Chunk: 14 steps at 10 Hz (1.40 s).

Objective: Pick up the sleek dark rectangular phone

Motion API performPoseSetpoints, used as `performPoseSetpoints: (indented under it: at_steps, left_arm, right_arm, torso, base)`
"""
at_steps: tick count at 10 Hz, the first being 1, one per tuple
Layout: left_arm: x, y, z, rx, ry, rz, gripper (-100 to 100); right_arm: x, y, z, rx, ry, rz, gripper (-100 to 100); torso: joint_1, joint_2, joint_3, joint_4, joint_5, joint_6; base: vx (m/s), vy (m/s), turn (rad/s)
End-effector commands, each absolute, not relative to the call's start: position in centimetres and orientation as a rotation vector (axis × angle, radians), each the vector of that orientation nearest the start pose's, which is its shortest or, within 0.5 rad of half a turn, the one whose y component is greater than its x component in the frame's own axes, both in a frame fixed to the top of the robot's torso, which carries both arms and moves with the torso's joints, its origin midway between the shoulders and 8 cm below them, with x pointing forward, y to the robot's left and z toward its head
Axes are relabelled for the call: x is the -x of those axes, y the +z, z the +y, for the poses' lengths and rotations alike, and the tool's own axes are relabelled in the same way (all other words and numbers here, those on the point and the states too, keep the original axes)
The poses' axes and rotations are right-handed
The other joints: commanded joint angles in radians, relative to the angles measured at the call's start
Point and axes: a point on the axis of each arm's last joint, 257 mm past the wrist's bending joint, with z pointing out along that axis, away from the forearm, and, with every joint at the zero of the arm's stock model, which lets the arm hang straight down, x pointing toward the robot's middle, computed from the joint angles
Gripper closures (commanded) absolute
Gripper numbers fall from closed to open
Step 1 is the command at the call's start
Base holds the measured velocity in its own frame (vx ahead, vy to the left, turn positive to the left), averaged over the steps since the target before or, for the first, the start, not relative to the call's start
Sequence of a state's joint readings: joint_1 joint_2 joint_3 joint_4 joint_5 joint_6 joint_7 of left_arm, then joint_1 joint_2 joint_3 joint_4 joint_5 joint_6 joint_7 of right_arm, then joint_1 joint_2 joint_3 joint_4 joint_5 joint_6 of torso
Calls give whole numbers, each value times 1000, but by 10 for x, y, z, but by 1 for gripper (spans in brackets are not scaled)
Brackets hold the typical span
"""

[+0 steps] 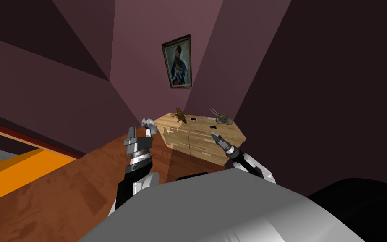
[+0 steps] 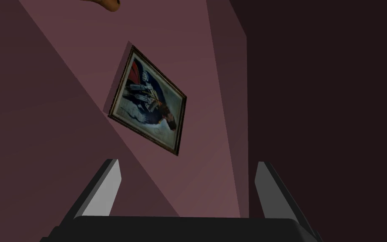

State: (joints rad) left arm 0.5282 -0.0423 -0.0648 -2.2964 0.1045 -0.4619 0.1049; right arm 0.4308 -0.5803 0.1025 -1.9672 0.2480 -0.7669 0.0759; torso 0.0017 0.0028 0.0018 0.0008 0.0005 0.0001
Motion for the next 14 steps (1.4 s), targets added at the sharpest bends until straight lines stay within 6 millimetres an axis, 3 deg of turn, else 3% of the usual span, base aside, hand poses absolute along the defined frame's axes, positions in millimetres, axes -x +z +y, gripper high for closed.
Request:
performPoseSetpoints:
  at_steps: [1, 2, 3, 5, 6, 7, 8, 9, 10, 12, 13, 14]
  left_arm:
    - [-346, 15, 278, 838, -1506, 506, 0]
    - [-346, 15, 278, 838, -1506, 506, 0]
    - [-346, 15, 278, 838, -1506, 506, 0]
    - [-346, 15, 278, 838, -1506, 506, 0]
    - [-346, 15, 278, 838, -1506, 506, 0]
    - [-346, 15, 278, 838, -1506, 506, 0]
    - [-346, 15, 278, 838, -1506, 506, 0]
    - [-346, 15, 278, 838, -1506, 506, 0]
    - [-346, 15, 278, 838, -1506, 506, 0]
    - [-346, 15, 278, 838, -1506, 506, 0]
    - [-346, 15, 278, 838, -1506, 506, 0]
    - [-346, 15, 278, 838, -1506, 506, 0]
  right_arm:
    - [-343, -116, -194, 72, 1172, 1302, -100]
    - [-342, -118, -195, 98, 1165, 1323, -100]
    - [-340, -140, -197, 123, 1148, 1384, -100]
    - [-339, -143, -200, 155, 1138, 1410, -100]
    - [-336, -165, -206, 189, 1114, 1478, -100]
    - [-335, -167, -208, 210, 1107, 1495, -100]
    - [-331, -189, -215, 239, 1082, 1559, -100]
    - [-330, -190, -218, 262, 1073, 1577, -100]
    - [-325, -212, -228, 289, 1045, 1641, -100]
    - [-324, -213, -233, 325, 1029, 1667, -100]
    - [-317, -235, -246, 359, 994, 1736, -100]
    - [-317, -235, -250, 383, 983, 1752, -100]
  torso:
    - [0, 0, 0, 0, 0, 0]
    - [1, 0, 0, 0, 0, 0]
    - [0, 0, 0, 0, 0, 0]
    - [1, -1, -1, 0, 0, 0]
    - [-1, -2, -1, 0, 0, 0]
    - [0, -2, -1, 0, 0, 0]
    - [0, -2, -1, 0, 0, 0]
    - [1, -2, -1, 0, 0, 0]
    - [1, -2, -1, 0, 0, 0]
    - [1, -2, -1, 0, 0, 0]
    - [-1, -3, -1, -1, 0, 0]
    - [0, -3, -2, -1, 0, 0]
  base:
    - [-43, 43, 70]
    - [-38, 35, 25]
    - [-39, 47, 59]
    - [-18, 30, 17]
    - [-27, 29, 76]
    - [-23, 31, 47]
    - [-20, 51, 72]
    - [-19, 45, 44]
    - [-20, 57, 118]
    - [-9, 28, 10]
    - [-2, 32, 109]
    - [-2, 33, 50]
